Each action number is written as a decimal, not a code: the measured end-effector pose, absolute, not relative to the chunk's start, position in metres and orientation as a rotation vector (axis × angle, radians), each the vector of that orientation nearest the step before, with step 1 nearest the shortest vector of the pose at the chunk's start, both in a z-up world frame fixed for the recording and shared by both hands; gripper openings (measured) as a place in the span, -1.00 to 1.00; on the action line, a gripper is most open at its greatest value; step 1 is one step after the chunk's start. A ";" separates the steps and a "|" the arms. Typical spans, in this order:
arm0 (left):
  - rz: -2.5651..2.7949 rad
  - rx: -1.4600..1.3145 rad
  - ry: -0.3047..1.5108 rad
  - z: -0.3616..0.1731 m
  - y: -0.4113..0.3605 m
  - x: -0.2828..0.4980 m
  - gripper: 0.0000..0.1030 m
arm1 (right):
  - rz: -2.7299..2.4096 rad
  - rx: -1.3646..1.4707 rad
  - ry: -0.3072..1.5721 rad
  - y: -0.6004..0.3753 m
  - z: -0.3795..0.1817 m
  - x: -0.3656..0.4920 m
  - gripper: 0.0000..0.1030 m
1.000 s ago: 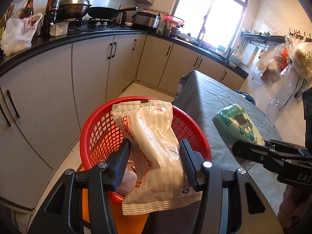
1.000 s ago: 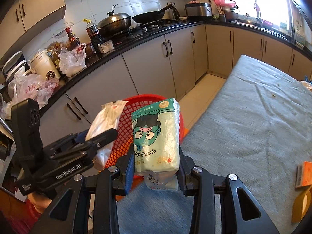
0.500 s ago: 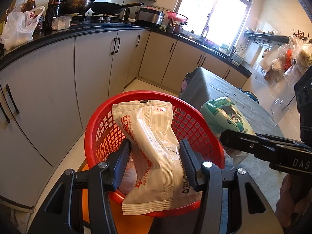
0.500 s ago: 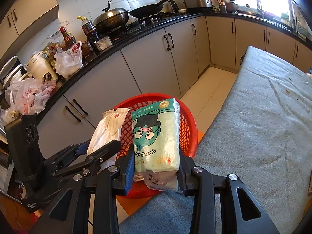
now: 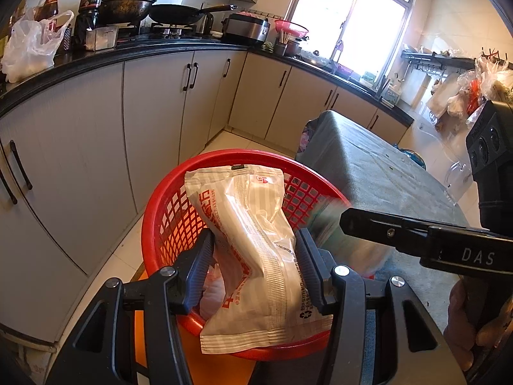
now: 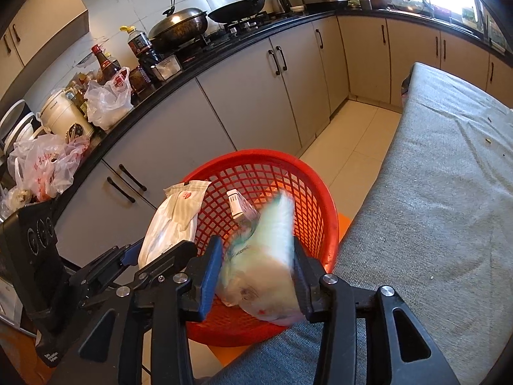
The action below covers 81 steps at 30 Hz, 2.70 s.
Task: Collect trash
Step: 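Carry the white bag and tissue pack over the red basket and open both tools, then move both open tools back over the table, then grasp the yellow square container by its rim with the right tool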
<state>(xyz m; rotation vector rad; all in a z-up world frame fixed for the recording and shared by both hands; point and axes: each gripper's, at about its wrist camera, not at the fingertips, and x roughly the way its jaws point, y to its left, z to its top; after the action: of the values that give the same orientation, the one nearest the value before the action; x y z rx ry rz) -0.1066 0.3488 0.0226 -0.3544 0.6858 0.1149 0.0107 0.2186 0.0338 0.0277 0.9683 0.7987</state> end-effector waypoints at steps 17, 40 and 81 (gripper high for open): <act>0.105 -0.345 0.670 0.033 0.338 -0.110 0.13 | 0.774 0.087 0.921 0.184 0.052 0.001 -0.10; 0.092 -0.302 0.658 0.048 0.312 -0.121 0.28 | 0.740 0.137 0.920 0.142 0.050 -0.018 -0.05; -0.258 -0.024 0.751 0.056 0.083 -0.083 0.29 | 0.273 0.292 0.949 -0.150 0.017 -0.004 -0.42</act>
<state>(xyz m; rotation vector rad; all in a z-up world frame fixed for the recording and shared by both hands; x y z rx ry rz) -0.0834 0.0835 0.0558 -0.0244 0.7512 -0.2580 -0.0044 -0.1502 0.0175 0.2921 0.9489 0.2734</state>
